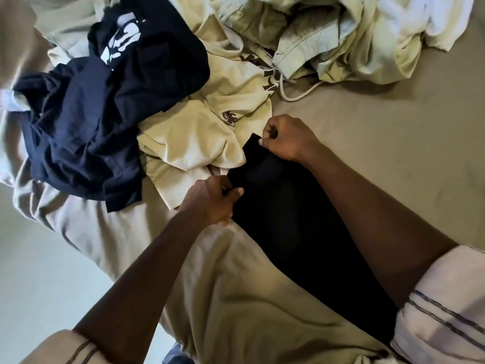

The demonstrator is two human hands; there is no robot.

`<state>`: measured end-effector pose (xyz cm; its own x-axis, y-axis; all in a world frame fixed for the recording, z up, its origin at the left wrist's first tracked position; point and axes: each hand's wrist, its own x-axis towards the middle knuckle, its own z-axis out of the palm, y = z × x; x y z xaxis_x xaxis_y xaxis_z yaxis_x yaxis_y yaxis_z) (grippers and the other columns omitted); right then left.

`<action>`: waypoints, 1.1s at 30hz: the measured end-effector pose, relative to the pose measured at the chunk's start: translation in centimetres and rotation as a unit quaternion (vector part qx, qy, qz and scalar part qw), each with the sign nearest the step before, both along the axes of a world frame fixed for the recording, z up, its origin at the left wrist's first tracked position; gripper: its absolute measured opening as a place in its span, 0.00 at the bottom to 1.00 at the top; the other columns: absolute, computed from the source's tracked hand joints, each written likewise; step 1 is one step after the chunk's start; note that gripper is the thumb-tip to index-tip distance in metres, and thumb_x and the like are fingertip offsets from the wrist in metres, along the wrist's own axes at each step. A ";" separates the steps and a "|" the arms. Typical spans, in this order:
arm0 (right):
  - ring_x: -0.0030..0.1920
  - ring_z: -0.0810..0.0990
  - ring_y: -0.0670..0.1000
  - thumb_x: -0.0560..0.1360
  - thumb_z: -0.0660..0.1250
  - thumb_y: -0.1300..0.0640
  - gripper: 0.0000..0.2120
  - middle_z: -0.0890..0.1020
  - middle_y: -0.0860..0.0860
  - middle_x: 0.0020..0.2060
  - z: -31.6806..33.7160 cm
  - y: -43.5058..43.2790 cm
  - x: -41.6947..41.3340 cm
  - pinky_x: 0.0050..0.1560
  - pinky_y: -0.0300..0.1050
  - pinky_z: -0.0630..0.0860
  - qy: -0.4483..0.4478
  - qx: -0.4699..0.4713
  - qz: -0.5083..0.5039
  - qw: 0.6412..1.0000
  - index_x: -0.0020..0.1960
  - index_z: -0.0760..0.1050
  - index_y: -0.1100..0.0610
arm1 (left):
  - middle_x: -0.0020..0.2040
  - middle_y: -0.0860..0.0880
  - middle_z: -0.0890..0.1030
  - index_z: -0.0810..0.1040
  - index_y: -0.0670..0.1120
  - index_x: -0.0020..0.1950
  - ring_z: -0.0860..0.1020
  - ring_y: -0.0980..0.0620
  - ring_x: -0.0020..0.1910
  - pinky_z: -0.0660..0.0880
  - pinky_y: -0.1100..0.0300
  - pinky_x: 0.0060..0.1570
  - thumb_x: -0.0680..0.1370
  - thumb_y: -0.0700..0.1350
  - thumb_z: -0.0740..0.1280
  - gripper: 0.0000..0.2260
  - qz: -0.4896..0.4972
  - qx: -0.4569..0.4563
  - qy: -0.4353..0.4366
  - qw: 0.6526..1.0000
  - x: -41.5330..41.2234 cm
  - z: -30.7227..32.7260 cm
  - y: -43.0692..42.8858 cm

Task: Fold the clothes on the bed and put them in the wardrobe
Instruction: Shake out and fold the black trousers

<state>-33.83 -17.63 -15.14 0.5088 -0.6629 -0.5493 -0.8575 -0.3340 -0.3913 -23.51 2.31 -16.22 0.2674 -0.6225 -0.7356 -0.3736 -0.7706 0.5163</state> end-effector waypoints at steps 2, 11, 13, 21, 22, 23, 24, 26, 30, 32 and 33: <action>0.49 0.82 0.49 0.77 0.73 0.49 0.06 0.82 0.45 0.45 0.2 -0.4 0.4 0.49 0.44 0.76 -0.035 0.023 -0.009 0.999 0.47 0.80 0.51 | 0.32 0.47 0.84 0.78 0.44 0.46 0.85 0.47 0.32 0.84 0.45 0.43 0.82 0.53 0.69 0.13 0.104 -0.012 0.101 0.989 1.1 -0.2 0.2; 0.46 0.79 0.51 0.80 0.64 0.39 0.13 0.80 0.45 0.42 -1.3 1.3 0.9 0.48 0.47 0.72 -0.052 -0.111 -0.028 0.992 0.53 0.76 0.48 | 0.35 0.53 0.81 0.79 0.51 0.41 0.82 0.48 0.41 0.82 0.50 0.45 0.73 0.62 0.75 0.16 0.069 -0.066 -0.083 0.992 3.8 -0.6 1.0; 0.45 0.79 0.50 0.78 0.66 0.38 0.14 0.81 0.46 0.42 -1.0 0.9 1.1 0.49 0.47 0.74 -0.102 -0.044 -0.102 0.989 0.54 0.77 0.47 | 0.37 0.54 0.79 0.77 0.51 0.42 0.79 0.49 0.42 0.78 0.53 0.44 0.73 0.63 0.74 0.17 0.045 -0.071 -0.122 0.989 3.2 -0.5 1.1; 0.46 0.82 0.41 0.74 0.72 0.63 0.12 0.84 0.45 0.41 0.4 -0.2 -0.6 0.52 0.38 0.78 -0.175 0.055 -0.140 0.973 0.52 0.83 0.48 | 0.44 0.49 0.79 0.75 0.49 0.47 0.79 0.41 0.48 0.65 0.54 0.42 0.79 0.54 0.71 0.10 0.040 -0.106 -0.175 0.978 2.0 -1.3 2.0; 0.45 0.82 0.41 0.74 0.71 0.64 0.12 0.85 0.44 0.42 0.2 0.1 0.1 0.52 0.38 0.79 -0.194 0.027 -0.146 0.970 0.49 0.83 0.47 | 0.45 0.47 0.81 0.75 0.49 0.48 0.79 0.40 0.48 0.64 0.54 0.42 0.79 0.53 0.71 0.10 0.041 -0.109 -0.181 0.977 1.9 -1.3 2.0; 0.45 0.83 0.41 0.74 0.70 0.65 0.13 0.85 0.44 0.43 -0.1 0.4 0.8 0.52 0.38 0.79 -0.210 0.002 -0.145 0.967 0.48 0.82 0.47 | 0.47 0.45 0.82 0.76 0.48 0.49 0.79 0.39 0.49 0.63 0.54 0.42 0.80 0.52 0.70 0.09 0.044 -0.114 -0.188 0.974 1.7 -1.2 2.0; 0.46 0.83 0.41 0.74 0.69 0.65 0.13 0.85 0.44 0.44 -0.3 0.7 1.7 0.52 0.37 0.80 -0.210 -0.013 -0.138 0.968 0.47 0.82 0.46 | 0.48 0.43 0.83 0.77 0.47 0.51 0.79 0.37 0.49 0.63 0.54 0.42 0.80 0.50 0.70 0.07 0.050 -0.120 -0.196 0.972 1.7 -1.1 2.1; 0.46 0.83 0.41 0.73 0.68 0.64 0.14 0.85 0.43 0.45 -0.7 1.1 2.7 0.53 0.38 0.80 -0.189 0.000 -0.121 0.974 0.48 0.81 0.46 | 0.50 0.40 0.85 0.78 0.45 0.57 0.80 0.35 0.50 0.64 0.54 0.43 0.81 0.44 0.69 0.07 0.077 -0.132 -0.201 0.968 1.3 -0.9 2.4; 0.51 0.82 0.42 0.70 0.69 0.59 0.18 0.83 0.42 0.50 0.2 0.2 3.3 0.56 0.40 0.79 -0.127 0.042 -0.141 0.981 0.58 0.80 0.45 | 0.54 0.43 0.84 0.76 0.48 0.62 0.81 0.36 0.55 0.69 0.53 0.46 0.80 0.48 0.67 0.12 0.141 -0.113 -0.176 0.968 0.7 -0.6 2.0; 0.57 0.80 0.46 0.71 0.71 0.58 0.24 0.81 0.45 0.57 0.8 -0.1 3.4 0.59 0.42 0.77 -0.041 0.041 -0.061 0.996 0.66 0.76 0.47 | 0.58 0.46 0.82 0.74 0.49 0.63 0.80 0.40 0.58 0.72 0.51 0.51 0.77 0.59 0.70 0.20 0.125 -0.094 -0.174 0.972 0.1 -0.6 1.6; 0.60 0.79 0.49 0.71 0.72 0.58 0.26 0.80 0.48 0.61 0.9 0.0 3.6 0.61 0.45 0.77 0.007 0.028 -0.016 0.999 0.68 0.75 0.48 | 0.60 0.47 0.81 0.73 0.49 0.64 0.80 0.41 0.59 0.72 0.51 0.52 0.76 0.61 0.72 0.24 0.113 -0.082 -0.174 0.975 -0.2 -0.7 1.5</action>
